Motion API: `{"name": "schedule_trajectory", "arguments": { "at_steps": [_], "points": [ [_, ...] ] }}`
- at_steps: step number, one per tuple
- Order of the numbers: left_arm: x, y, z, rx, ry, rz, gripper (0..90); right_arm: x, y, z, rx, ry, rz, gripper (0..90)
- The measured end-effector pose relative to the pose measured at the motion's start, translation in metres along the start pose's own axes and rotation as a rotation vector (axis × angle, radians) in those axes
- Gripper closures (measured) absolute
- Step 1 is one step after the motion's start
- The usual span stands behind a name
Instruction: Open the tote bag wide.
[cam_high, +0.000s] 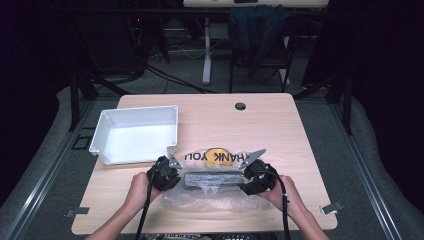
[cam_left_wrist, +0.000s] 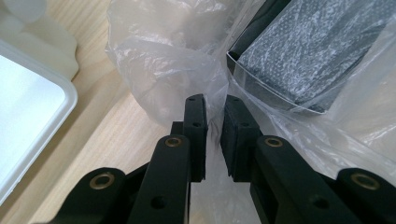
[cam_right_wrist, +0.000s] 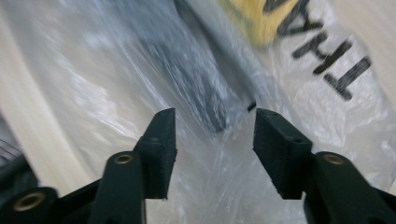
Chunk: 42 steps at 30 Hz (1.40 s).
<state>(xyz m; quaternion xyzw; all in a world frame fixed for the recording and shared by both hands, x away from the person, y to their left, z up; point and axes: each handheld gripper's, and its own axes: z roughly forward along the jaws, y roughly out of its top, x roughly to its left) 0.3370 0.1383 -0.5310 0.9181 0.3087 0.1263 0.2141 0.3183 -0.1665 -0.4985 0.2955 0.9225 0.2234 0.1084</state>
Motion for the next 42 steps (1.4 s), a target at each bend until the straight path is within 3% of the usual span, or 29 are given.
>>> {"name": "schedule_trajectory", "arguments": {
  "at_steps": [1,3,7,16,22,29,33,35,36,38,39,42],
  "points": [
    [0.0,0.0,0.0,-0.002,-0.003,-0.003,81.0,-0.002,-0.002,0.006,0.016,-0.009,0.007,59.3],
    [0.0,0.0,0.0,-0.001,-0.006,-0.004,81.0,-0.003,-0.002,0.008,0.033,-0.017,0.004,63.2],
    [0.0,0.0,0.0,-0.002,-0.008,-0.002,81.4,-0.004,-0.005,0.009,0.047,-0.01,-0.004,89.4],
    [0.001,-0.001,0.0,-0.007,0.004,0.0,82.3,-0.007,-0.015,0.012,0.089,0.05,0.005,90.0],
    [0.001,0.0,-0.002,-0.009,0.009,0.002,82.5,-0.002,-0.019,0.029,0.188,0.101,-0.015,90.0],
    [0.004,0.001,0.003,-0.005,0.038,0.006,82.8,-0.01,-0.023,0.033,0.23,0.097,0.01,90.0],
    [0.006,0.005,0.01,0.001,0.044,0.004,81.9,-0.012,-0.022,0.033,0.261,0.059,-0.007,90.0],
    [0.006,0.006,0.012,0.006,0.044,0.006,80.9,-0.011,-0.022,0.032,0.241,0.07,-0.002,85.5],
    [0.007,0.006,0.012,0.003,0.042,0.004,76.4,-0.011,-0.02,0.026,0.198,0.104,0.014,74.2],
    [0.009,0.005,0.008,-0.006,0.034,-0.001,71.4,-0.009,-0.016,0.012,0.125,0.128,0.007,64.2],
    [0.009,0.005,0.008,-0.006,0.034,-0.001,67.6,-0.009,-0.016,0.012,0.125,0.128,0.007,64.2],
    [0.011,0.004,-0.001,-0.026,0.032,-0.007,61.5,-0.007,-0.009,-0.012,-0.024,0.174,0.018,53.5]
  ]
}}
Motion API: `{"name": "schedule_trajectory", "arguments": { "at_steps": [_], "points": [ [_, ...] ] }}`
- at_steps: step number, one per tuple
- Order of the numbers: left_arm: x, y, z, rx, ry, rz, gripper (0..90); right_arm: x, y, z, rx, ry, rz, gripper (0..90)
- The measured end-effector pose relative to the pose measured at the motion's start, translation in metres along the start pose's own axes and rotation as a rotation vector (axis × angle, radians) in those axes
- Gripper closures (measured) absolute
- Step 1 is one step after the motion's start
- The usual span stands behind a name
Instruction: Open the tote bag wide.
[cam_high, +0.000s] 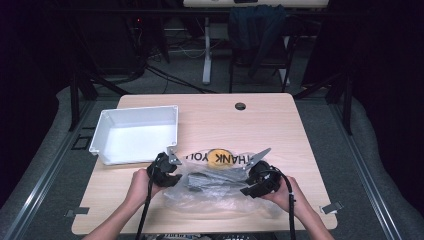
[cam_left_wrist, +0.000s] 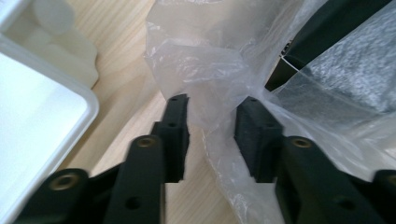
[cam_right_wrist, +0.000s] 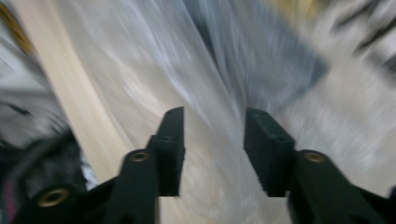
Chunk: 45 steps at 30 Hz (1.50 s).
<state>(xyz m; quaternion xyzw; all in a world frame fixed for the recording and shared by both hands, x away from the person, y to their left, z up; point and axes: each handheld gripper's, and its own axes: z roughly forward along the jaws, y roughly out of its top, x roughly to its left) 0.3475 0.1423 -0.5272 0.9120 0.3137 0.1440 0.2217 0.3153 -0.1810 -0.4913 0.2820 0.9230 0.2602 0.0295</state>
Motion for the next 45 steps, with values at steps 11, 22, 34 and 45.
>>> {"name": "schedule_trajectory", "arguments": {
  "at_steps": [11,22,34,45],
  "points": [
    [-0.007,0.004,-0.009,0.01,-0.035,0.03,67.3,-0.019,0.001,0.016,0.062,-0.204,0.065,73.3],
    [-0.007,0.015,0.025,0.077,-0.017,0.041,75.7,-0.045,0.006,0.032,0.039,-0.249,0.202,84.9],
    [0.01,0.015,-0.034,-0.129,-0.116,-0.004,37.3,-0.043,-0.005,0.028,0.068,-0.204,0.229,86.4],
    [-0.038,0.008,-0.047,-0.011,-0.126,0.13,30.6,-0.044,-0.004,0.024,0.029,-0.218,0.241,86.8]
  ]
}}
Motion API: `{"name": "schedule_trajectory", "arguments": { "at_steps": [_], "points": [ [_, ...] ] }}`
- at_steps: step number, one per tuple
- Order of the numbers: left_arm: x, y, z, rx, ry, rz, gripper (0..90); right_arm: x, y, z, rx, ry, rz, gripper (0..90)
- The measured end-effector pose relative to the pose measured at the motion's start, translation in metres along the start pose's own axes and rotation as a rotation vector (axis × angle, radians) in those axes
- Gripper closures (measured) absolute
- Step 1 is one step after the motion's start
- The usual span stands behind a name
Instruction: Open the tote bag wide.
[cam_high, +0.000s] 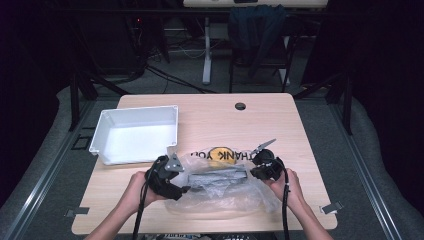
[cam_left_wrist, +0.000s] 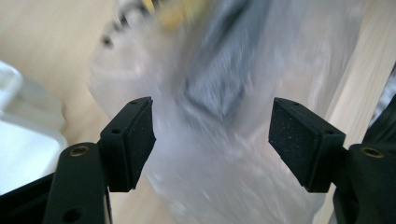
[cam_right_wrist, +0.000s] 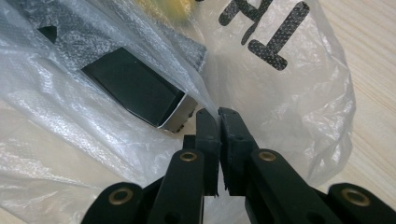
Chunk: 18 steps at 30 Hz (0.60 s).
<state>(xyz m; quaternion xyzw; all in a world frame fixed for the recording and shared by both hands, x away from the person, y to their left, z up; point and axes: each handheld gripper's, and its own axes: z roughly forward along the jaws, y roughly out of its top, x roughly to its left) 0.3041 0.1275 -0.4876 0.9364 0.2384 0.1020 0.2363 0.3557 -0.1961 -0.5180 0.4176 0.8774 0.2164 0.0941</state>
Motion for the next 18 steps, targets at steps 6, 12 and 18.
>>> {"name": "schedule_trajectory", "arguments": {
  "at_steps": [6,12,18],
  "points": [
    [0.008,-0.015,0.022,0.079,0.064,-0.038,70.6,-0.003,0.0,0.0,0.004,-0.009,-0.006,87.3],
    [0.035,-0.021,0.037,0.07,0.058,-0.16,81.4,-0.006,-0.001,0.003,0.009,-0.018,0.011,88.1],
    [0.043,-0.017,0.05,0.1,0.077,-0.152,79.5,-0.009,-0.001,0.011,0.052,-0.058,0.023,88.0]
  ]
}}
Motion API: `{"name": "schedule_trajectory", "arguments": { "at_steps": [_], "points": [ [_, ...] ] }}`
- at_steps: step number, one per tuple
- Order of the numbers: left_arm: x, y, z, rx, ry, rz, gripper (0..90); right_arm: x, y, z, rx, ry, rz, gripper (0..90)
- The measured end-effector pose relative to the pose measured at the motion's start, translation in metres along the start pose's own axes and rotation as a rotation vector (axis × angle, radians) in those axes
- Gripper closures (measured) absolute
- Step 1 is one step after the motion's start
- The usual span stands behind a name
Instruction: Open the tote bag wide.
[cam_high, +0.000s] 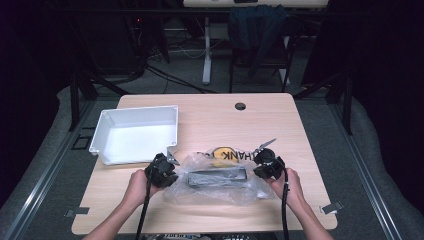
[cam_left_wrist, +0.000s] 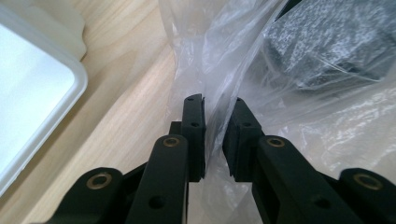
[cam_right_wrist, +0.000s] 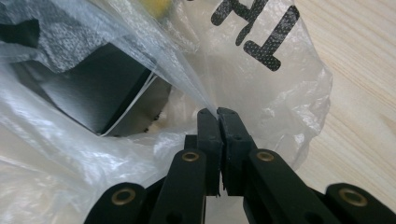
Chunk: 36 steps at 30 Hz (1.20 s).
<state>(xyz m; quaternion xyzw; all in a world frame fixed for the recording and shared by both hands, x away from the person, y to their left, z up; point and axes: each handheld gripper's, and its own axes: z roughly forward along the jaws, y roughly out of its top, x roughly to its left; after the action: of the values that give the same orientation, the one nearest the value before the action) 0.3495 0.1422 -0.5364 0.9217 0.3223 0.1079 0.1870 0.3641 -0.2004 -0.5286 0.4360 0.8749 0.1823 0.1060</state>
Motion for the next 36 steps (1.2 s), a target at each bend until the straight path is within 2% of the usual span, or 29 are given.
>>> {"name": "schedule_trajectory", "arguments": {
  "at_steps": [1,5,9,10,11,12,13,16,17,19,20,21,22,23,25,27,31,32,36],
  "points": [
    [-0.002,0.001,0.001,0.017,0.004,0.025,79.4,0.0,0.0,0.001,-0.001,-0.002,0.004,88.0],
    [-0.006,-0.001,0.002,0.042,-0.005,0.058,76.5,0.0,-0.002,0.003,0.026,-0.01,0.001,87.8],
    [-0.003,-0.005,0.001,0.043,-0.01,0.065,74.6,0.0,-0.003,0.004,0.037,-0.004,-0.001,88.0],
    [-0.002,-0.006,0.001,0.035,-0.013,0.054,77.8,-0.002,-0.002,0.005,0.045,-0.015,0.001,88.5],
    [-0.001,-0.006,0.002,0.028,-0.01,0.047,79.4,-0.002,-0.003,0.006,0.026,-0.01,0.025,88.5],
    [-0.001,-0.005,0.002,0.021,0.0,0.044,79.4,-0.002,-0.003,0.006,0.026,-0.01,0.025,88.5],
    [0.0,-0.004,0.003,0.019,0.005,0.041,80.3,-0.004,-0.002,0.004,0.04,-0.03,0.017,88.6],
    [-0.002,0.001,0.008,0.011,0.035,0.044,79.8,-0.008,-0.001,0.007,0.015,-0.075,0.035,88.8],
    [-0.002,0.002,0.008,0.015,0.035,0.05,79.2,-0.01,0.0,0.008,0.043,-0.096,0.024,88.5],
    [-0.002,0.002,0.009,0.022,0.031,0.049,77.3,-0.013,-0.003,0.012,0.048,-0.076,0.048,88.5],
    [-0.001,0.002,0.009,0.019,0.033,0.05,75.5,-0.013,-0.005,0.013,0.06,-0.066,0.043,88.4],
    [0.0,0.001,0.007,0.022,0.026,0.058,74.2,-0.013,-0.004,0.011,0.085,-0.063,0.014,88.5],
    [0.0,0.0,0.006,0.018,0.022,0.054,64.9,-0.008,-0.006,0.01,0.08,-0.046,0.016,88.2],
    [0.002,-0.001,0.003,0.019,0.017,0.051,64.9,-0.008,-0.006,0.01,0.08,-0.046,0.016,88.2],
    [0.003,-0.004,-0.004,-0.006,-0.002,0.035,54.8,-0.006,-0.008,0.005,0.09,-0.037,-0.004,87.8],
    [0.005,-0.007,-0.015,-0.041,-0.025,0.026,45.1,-0.004,-0.01,0.002,0.074,-0.029,0.008,87.6],
    [0.006,-0.008,-0.032,-0.092,-0.048,0.028,38.1,-0.005,-0.011,0.003,0.067,-0.023,0.011,87.6],
    [0.006,-0.007,-0.036,-0.104,-0.048,0.027,37.2,-0.006,-0.01,0.002,0.082,-0.022,-0.002,87.6],
    [0.007,-0.007,-0.044,-0.127,-0.063,0.028,33.6,-0.006,-0.01,0.002,0.082,-0.02,0.003,87.6]
  ]
}}
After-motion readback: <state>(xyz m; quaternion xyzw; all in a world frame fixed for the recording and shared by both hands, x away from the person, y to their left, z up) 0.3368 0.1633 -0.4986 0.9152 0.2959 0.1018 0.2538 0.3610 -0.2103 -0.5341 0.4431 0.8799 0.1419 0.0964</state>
